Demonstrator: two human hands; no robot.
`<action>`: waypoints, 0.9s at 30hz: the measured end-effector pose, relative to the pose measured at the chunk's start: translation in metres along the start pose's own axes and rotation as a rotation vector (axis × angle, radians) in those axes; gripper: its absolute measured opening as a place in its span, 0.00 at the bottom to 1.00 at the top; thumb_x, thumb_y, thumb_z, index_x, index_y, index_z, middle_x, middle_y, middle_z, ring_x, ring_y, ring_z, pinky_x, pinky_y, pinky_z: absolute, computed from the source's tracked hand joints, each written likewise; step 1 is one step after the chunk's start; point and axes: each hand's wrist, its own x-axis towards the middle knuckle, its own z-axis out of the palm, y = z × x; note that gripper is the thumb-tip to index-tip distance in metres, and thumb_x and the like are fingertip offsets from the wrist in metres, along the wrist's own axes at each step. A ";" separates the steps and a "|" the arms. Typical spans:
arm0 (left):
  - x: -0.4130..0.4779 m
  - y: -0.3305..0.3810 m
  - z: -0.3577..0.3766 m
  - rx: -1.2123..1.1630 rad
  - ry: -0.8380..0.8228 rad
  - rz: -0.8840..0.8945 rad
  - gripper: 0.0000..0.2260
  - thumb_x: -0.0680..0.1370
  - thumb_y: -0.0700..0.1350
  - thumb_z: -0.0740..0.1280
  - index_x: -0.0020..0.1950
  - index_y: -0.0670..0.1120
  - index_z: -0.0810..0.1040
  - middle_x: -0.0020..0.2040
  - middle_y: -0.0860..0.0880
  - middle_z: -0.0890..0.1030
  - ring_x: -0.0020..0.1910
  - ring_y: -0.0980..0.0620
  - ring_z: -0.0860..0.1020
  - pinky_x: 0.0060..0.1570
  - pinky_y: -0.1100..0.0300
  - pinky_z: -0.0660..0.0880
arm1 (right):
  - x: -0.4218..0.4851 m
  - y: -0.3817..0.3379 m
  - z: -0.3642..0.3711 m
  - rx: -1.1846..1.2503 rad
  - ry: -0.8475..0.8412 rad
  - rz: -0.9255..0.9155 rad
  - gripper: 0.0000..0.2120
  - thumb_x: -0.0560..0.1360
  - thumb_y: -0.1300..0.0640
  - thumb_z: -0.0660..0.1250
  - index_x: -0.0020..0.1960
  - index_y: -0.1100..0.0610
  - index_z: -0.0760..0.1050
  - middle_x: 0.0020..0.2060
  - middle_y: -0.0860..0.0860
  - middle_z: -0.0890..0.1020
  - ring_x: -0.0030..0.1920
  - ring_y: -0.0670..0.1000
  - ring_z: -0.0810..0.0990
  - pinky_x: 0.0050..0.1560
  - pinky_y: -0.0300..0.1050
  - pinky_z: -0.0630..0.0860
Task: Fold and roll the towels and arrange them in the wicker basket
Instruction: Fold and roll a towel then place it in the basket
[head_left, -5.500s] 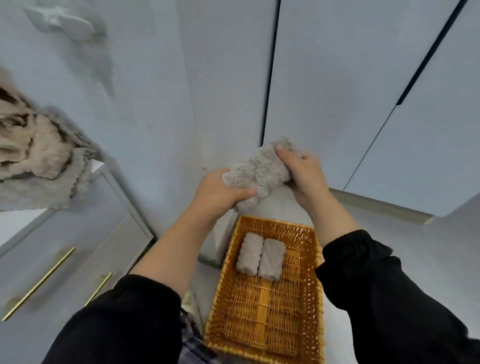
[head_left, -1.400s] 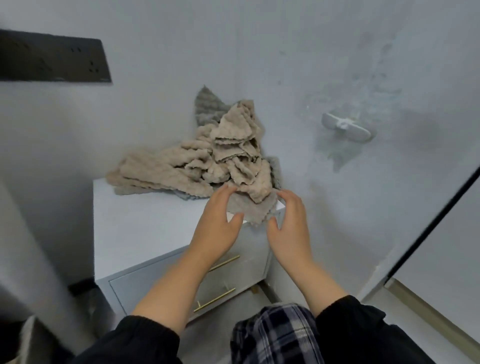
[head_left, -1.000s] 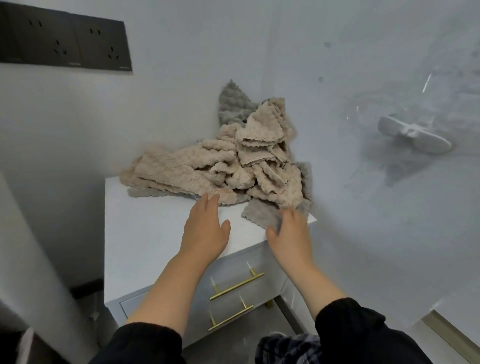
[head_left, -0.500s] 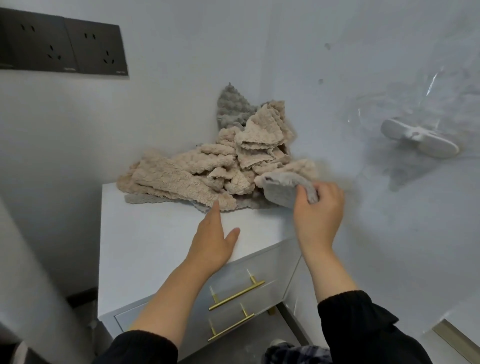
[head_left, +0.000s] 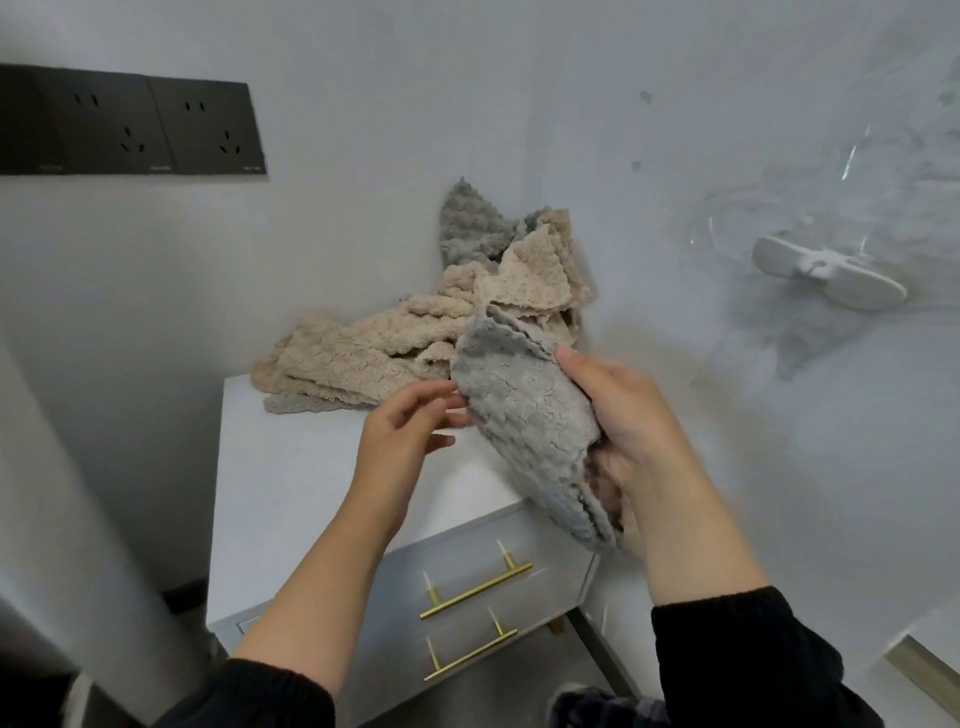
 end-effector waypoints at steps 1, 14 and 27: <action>-0.001 0.002 0.000 -0.020 -0.060 -0.004 0.10 0.80 0.37 0.62 0.54 0.46 0.80 0.50 0.47 0.84 0.48 0.49 0.82 0.51 0.51 0.76 | -0.002 0.000 -0.001 0.059 -0.023 0.024 0.10 0.73 0.55 0.71 0.44 0.64 0.81 0.42 0.61 0.85 0.45 0.59 0.84 0.54 0.57 0.79; -0.017 0.001 0.009 0.121 -0.180 0.042 0.22 0.66 0.45 0.78 0.58 0.56 0.79 0.59 0.54 0.81 0.59 0.57 0.78 0.61 0.51 0.75 | -0.007 0.022 0.010 0.068 -0.110 0.046 0.05 0.75 0.61 0.68 0.42 0.61 0.82 0.37 0.56 0.85 0.37 0.52 0.84 0.42 0.46 0.80; -0.020 0.004 0.013 0.110 -0.073 0.033 0.11 0.73 0.34 0.71 0.52 0.47 0.83 0.41 0.52 0.84 0.36 0.61 0.81 0.35 0.69 0.75 | -0.013 0.023 0.016 -0.034 -0.106 0.010 0.04 0.71 0.67 0.71 0.40 0.61 0.79 0.34 0.55 0.82 0.34 0.50 0.81 0.36 0.44 0.81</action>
